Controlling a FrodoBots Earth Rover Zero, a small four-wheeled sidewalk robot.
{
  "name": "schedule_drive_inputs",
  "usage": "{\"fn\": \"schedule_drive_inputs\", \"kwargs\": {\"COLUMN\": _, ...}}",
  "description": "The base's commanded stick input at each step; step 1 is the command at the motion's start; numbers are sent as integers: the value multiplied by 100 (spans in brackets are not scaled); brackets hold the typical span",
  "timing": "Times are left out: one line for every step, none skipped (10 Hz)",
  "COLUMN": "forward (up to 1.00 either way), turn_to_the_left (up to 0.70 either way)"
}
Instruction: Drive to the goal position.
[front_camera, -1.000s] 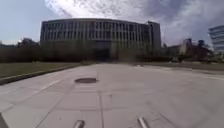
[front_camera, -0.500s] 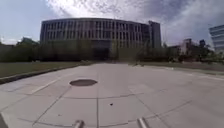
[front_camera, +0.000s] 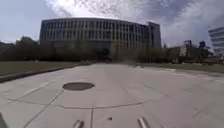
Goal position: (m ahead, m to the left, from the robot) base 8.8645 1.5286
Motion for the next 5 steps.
{"fn": "schedule_drive_inputs", "kwargs": {"forward": 70, "turn_to_the_left": 35}}
{"fn": "schedule_drive_inputs", "kwargs": {"forward": 70, "turn_to_the_left": 18}}
{"fn": "schedule_drive_inputs", "kwargs": {"forward": 70, "turn_to_the_left": 2}}
{"fn": "schedule_drive_inputs", "kwargs": {"forward": 70, "turn_to_the_left": 2}}
{"fn": "schedule_drive_inputs", "kwargs": {"forward": 70, "turn_to_the_left": 3}}
